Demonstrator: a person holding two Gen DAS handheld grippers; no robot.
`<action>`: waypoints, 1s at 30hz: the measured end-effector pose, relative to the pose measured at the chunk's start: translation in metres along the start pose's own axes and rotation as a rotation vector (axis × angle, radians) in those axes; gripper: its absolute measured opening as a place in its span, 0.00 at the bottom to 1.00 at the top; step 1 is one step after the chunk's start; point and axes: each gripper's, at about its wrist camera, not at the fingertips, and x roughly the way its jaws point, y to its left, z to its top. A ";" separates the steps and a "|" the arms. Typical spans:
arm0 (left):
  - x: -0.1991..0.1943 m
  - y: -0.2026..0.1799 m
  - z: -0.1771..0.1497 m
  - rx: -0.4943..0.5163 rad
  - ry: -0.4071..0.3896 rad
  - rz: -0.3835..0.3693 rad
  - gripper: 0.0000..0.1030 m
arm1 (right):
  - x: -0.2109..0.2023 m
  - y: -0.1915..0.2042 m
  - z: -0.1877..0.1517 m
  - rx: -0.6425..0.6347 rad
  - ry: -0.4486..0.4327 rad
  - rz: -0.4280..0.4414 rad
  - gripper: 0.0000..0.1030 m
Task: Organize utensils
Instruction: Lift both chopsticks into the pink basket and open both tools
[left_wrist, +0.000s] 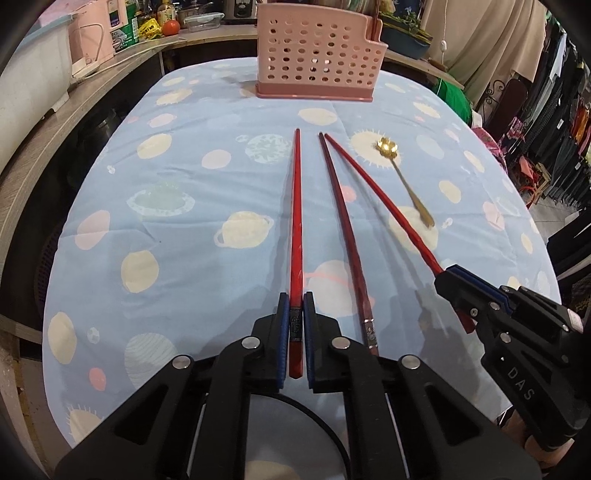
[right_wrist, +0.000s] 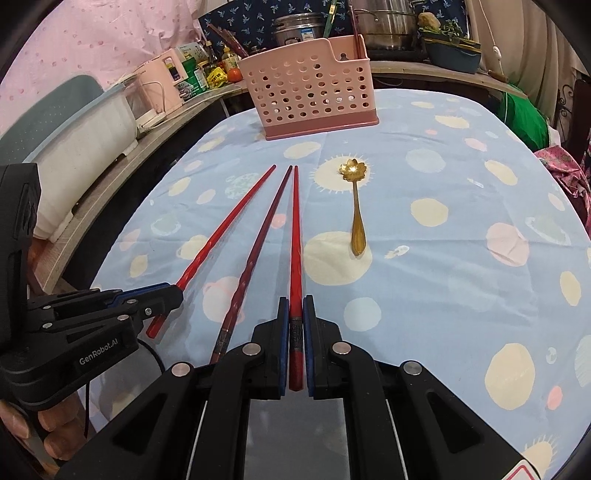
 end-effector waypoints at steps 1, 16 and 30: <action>-0.003 0.000 0.002 -0.002 -0.006 -0.003 0.07 | -0.002 -0.001 0.002 0.006 -0.005 0.005 0.07; -0.048 0.001 0.044 -0.053 -0.121 -0.053 0.07 | -0.038 -0.008 0.047 0.034 -0.142 0.020 0.07; -0.083 0.004 0.117 -0.079 -0.254 -0.052 0.07 | -0.061 -0.022 0.112 0.071 -0.277 0.036 0.07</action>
